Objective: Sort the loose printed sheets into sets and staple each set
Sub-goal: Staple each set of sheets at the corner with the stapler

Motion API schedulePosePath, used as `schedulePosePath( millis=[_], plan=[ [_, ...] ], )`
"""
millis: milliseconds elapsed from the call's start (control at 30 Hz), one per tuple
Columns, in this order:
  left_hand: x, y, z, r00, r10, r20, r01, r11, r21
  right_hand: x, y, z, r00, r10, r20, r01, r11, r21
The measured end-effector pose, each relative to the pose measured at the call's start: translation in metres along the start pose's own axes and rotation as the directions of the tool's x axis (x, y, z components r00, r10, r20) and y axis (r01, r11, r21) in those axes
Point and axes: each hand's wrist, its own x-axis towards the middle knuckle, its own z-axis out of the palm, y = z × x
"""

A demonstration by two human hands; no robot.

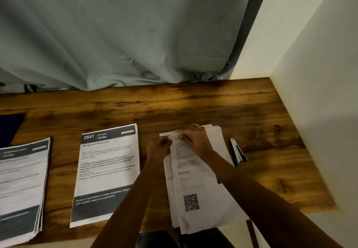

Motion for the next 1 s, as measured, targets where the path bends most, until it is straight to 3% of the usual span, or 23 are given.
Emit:
schedulePosePath(
  millis=[333,567,700,1000],
  plan=[
    [0.001,-0.002,-0.001,0.997,-0.082,0.01,0.082,0.983,-0.166,-0.006,0.0,0.007,0.999,-0.048,0.015,0.047,0.997,0.069],
    [-0.002,-0.001,-0.004,0.992,-0.075,0.105,0.103,0.953,-0.286,-0.012,0.001,0.009,0.996,-0.079,0.03,0.077,0.996,0.044],
    [-0.001,-0.002,-0.004,0.991,-0.087,0.104,0.116,0.944,-0.31,-0.013,-0.001,0.007,0.991,-0.123,0.055,0.124,0.992,-0.008],
    [0.001,-0.001,-0.002,0.996,-0.079,0.043,0.088,0.956,-0.28,-0.01,-0.001,0.008,0.989,-0.141,-0.042,0.141,0.99,-0.009]
  ],
)
